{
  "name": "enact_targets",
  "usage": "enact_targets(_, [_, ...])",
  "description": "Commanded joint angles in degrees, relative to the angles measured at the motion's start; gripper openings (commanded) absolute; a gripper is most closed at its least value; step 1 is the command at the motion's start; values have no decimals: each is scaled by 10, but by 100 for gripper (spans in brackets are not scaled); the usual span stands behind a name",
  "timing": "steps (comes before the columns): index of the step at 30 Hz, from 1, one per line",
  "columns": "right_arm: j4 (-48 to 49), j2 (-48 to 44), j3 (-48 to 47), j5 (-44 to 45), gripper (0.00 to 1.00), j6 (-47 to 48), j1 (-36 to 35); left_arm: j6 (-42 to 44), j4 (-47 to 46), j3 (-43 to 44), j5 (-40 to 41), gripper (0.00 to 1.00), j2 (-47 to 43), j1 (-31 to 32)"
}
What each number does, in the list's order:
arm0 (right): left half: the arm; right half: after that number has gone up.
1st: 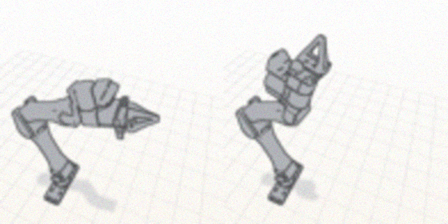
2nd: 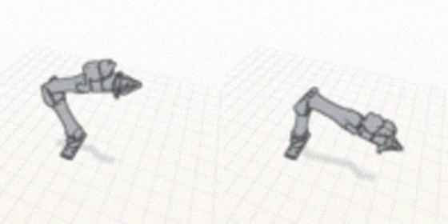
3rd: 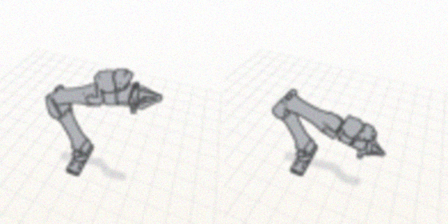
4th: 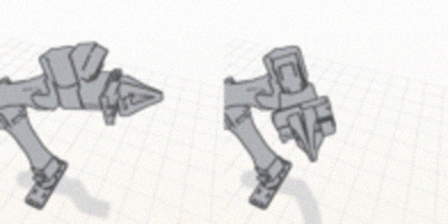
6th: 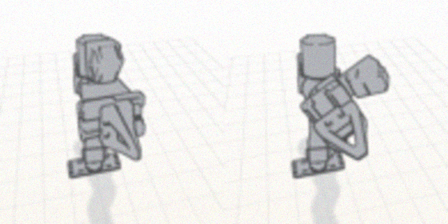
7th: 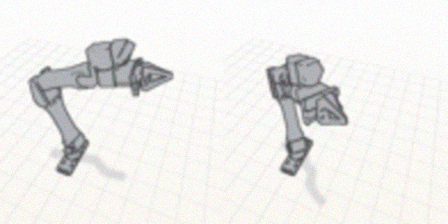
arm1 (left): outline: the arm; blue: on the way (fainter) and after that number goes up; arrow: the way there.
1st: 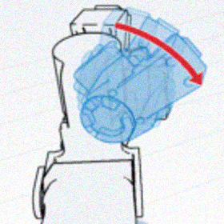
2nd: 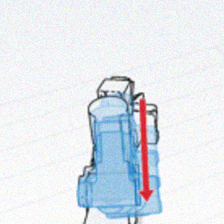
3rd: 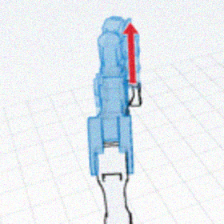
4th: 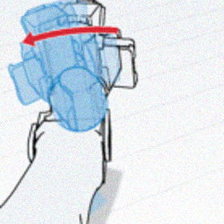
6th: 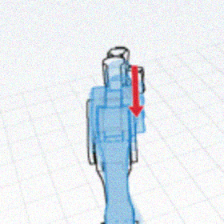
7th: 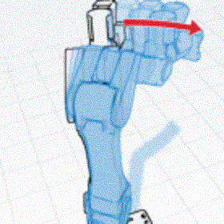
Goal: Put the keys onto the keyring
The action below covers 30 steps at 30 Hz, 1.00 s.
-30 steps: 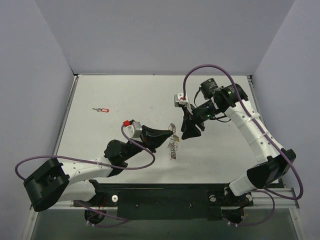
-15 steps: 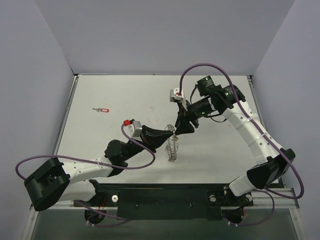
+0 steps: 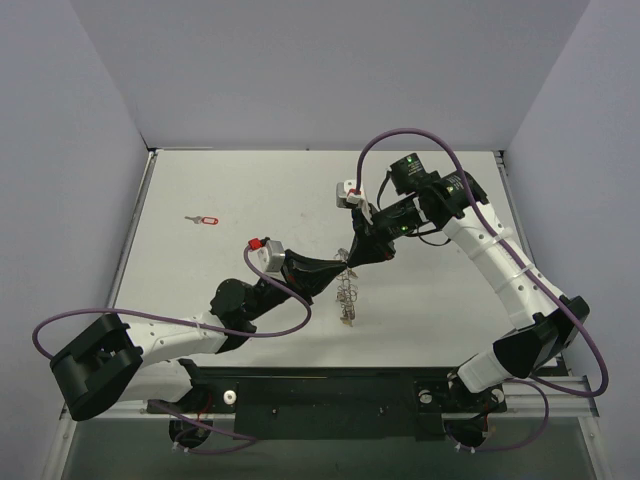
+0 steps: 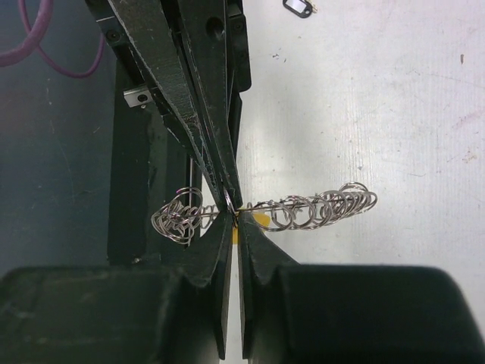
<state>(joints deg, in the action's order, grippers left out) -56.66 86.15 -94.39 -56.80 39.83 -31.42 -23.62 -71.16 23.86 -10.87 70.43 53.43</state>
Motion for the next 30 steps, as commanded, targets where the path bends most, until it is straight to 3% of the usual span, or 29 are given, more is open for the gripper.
enact_targets(1, [-20,3,-7,-21,0,21,-4,-10,-113,5,-1,0,0,-1])
enact_targets(6, [-31,-7,-21,17,0,9,-4,-10,-75,0,6,0,-11,-2])
enact_targets(9, [-35,-11,-21,50,0,2,-6,1,3,4,10,0,-36,-2])
enact_targets(11, [-39,-12,-23,71,0,-3,-7,14,56,10,11,5,-54,-2])
enact_targets(14, [-43,-15,-21,98,0,-10,-9,33,116,16,9,26,-79,-2])
enact_targets(17, [-61,-12,-26,131,0,-5,-15,59,182,19,10,35,-111,-2])
enact_targets(24, [-186,29,-84,220,0,56,-53,160,358,59,-29,38,-146,-1])
enact_targets(30, [-236,47,-114,274,0,89,-81,233,363,86,-42,38,-116,4])
